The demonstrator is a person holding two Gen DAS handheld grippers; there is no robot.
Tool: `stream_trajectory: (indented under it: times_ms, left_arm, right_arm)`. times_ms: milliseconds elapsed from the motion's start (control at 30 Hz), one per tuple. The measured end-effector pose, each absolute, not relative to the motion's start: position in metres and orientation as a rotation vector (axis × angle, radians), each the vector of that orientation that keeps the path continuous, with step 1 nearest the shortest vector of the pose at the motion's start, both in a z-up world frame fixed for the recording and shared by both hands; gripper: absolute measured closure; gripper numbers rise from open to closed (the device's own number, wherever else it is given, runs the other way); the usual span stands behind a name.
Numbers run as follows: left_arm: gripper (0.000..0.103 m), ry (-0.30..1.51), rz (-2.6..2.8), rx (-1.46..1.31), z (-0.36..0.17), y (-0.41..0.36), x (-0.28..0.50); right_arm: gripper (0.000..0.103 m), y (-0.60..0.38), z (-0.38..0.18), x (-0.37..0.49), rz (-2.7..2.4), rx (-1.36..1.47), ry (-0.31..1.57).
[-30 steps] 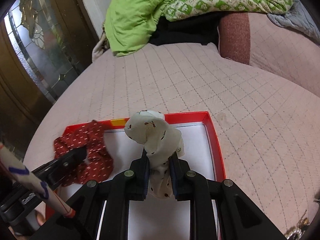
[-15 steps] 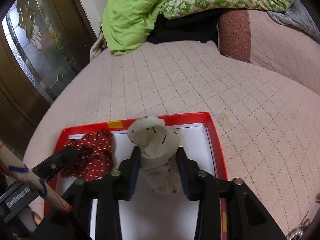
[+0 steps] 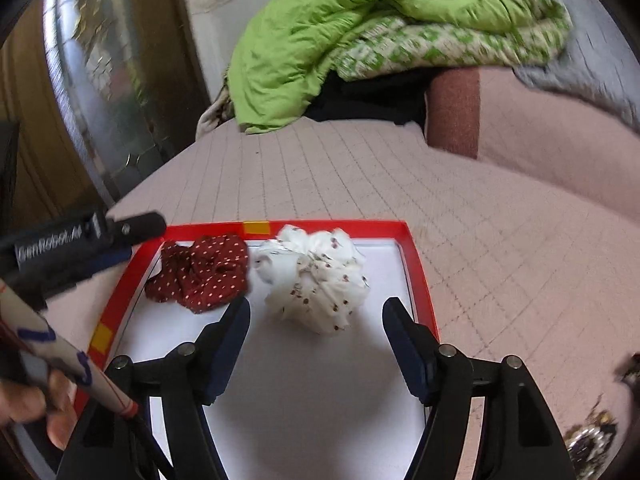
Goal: Organize jewelry
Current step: 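Carry the red scrunchie with the left gripper into the tray while the right gripper carries the white scrunchie there, then open both grippers over the tray and move them to the bracelet pile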
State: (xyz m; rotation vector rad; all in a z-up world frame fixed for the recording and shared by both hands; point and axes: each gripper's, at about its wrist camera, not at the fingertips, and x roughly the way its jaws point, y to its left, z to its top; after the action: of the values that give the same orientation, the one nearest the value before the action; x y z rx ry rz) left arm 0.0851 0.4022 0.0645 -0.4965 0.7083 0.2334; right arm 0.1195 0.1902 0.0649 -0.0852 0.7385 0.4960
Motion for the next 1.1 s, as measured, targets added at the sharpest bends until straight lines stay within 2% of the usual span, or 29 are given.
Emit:
stream_trajectory:
  times_ms: [200,400,767,1100]
  left_arm:
    - [0.042,0.692,0.217,-0.475,0.075,0.391,0.079]
    - [0.042,0.678,0.166,-0.411,0.089,0.359,0.067]
    - [0.042,0.735,-0.094,-0.359,0.096,0.25,0.056]
    - [0.042,0.888,-0.34,-0.29,0.071,0.148,0.079]
  right_arm:
    - [0.03,0.18,0.067,0.083,0.486,-0.107,0.715]
    - [0.03,0.143,0.074,0.043,0.474,0.012,0.725]
    - [0.026,0.011,0.118,0.018,0.312,0.206,0.629]
    - [0.025,-0.125,0.105,0.024,0.079,0.331,0.591]
